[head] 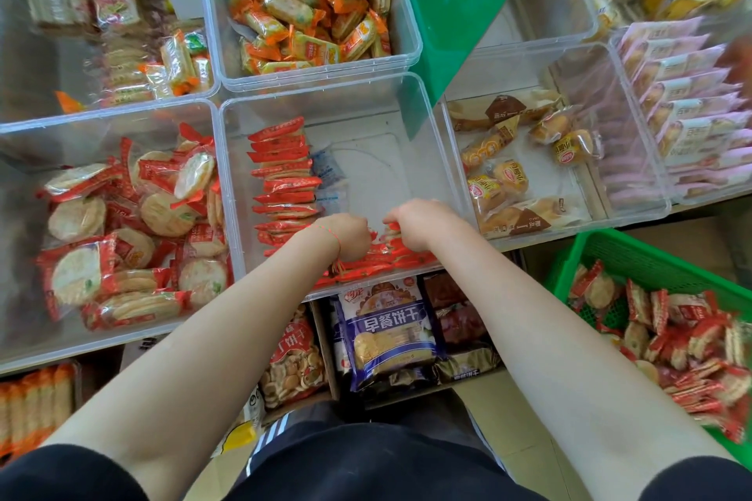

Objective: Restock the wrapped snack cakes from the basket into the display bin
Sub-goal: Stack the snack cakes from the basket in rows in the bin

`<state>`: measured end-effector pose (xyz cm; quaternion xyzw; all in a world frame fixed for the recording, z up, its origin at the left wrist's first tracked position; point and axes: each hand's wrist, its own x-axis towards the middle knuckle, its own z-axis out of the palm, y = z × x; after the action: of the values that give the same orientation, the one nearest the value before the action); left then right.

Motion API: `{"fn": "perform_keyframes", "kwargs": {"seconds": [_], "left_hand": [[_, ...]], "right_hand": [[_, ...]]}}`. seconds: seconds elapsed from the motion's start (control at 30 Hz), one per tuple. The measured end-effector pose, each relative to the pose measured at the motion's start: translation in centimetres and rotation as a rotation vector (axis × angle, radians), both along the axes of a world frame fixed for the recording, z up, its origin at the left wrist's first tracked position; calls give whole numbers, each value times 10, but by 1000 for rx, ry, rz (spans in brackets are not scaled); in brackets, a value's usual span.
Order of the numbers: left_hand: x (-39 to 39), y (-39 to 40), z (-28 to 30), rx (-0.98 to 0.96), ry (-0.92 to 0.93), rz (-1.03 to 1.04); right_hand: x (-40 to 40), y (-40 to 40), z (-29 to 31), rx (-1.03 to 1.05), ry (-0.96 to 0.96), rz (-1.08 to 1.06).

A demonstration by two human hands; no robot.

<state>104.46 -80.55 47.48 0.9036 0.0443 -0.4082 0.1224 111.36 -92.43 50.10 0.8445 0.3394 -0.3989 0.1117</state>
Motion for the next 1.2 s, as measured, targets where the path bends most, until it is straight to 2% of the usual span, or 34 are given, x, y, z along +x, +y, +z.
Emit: {"fn": "perform_keyframes", "kwargs": {"seconds": [0.1, 0.2, 0.3, 0.53, 0.73, 0.93, 1.07, 1.13, 1.2], "left_hand": [[-1, -2, 0, -79, -11, 13], [-2, -2, 1, -145, -13, 19], [0, 2, 0, -177, -33, 16], [6, 6, -1, -190, 61, 130], [11, 8, 3, -211, 40, 196], [17, 10, 9, -192, 6, 207], [15, 6, 12, -179, 18, 240], [14, 4, 14, -223, -43, 348], [12, 1, 20, -268, -194, 477]], "right_hand": [[2, -3, 0, 39, 135, -116], [5, -5, 0, 105, 135, -209], [2, -6, -4, 101, 164, -205], [-8, -8, -15, 110, 175, -190], [-2, -2, -12, 74, 227, -141], [9, -4, 1, 254, 111, -267], [8, -12, 5, 342, 114, -311], [7, -17, 5, 412, 106, -347], [7, -22, 8, 549, 69, -440]]}}
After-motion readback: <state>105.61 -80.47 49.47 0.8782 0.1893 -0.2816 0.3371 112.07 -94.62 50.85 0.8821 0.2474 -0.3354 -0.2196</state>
